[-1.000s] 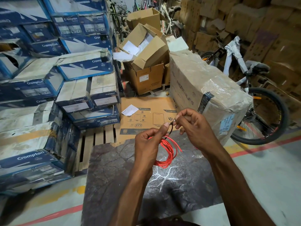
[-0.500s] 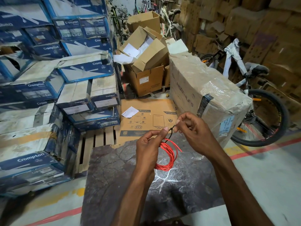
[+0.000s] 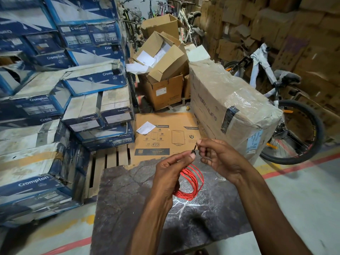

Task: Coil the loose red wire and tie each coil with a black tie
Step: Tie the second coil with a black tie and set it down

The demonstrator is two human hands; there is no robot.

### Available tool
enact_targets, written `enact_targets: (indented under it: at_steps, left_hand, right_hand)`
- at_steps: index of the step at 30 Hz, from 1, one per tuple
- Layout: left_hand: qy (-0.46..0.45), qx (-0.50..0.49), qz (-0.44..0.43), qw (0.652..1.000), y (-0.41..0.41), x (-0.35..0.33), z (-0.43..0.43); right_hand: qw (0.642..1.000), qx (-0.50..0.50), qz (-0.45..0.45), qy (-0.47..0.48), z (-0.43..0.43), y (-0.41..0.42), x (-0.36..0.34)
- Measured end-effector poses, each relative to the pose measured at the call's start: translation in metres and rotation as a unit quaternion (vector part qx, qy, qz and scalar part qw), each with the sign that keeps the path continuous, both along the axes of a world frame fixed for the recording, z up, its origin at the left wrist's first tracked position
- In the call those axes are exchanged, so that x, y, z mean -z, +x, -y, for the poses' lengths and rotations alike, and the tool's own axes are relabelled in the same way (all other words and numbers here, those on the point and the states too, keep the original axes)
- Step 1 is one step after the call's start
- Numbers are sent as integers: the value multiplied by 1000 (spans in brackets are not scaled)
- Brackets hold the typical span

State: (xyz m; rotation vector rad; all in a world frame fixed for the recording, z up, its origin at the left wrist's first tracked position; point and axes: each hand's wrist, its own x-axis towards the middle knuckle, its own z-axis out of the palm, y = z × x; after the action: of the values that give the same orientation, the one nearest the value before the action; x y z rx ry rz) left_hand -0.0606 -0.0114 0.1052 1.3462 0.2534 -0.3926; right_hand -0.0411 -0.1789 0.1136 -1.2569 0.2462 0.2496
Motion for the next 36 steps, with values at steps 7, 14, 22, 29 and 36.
enact_targets:
  at_steps: [7,14,22,29,36]
  left_hand:
    - [-45,-44,42,997,-2,-4,8]
    - [-1,-83,69,994,-3,2,10]
    - [33,-91,87,991,-8,3,13]
    - [59,-69,51,995,-11,7,16]
    - [14,-60,-3,998,-8,9,16]
  right_hand:
    - [997,-11,-42,63,-6,-1,3]
    - [998,56,-37,14,-4,1,7]
    - [985,158,20,-65,11,11,-3]
    - [938,212,110,-251,24,26,-16]
    - [956,183,113,-198,13,26,-9]
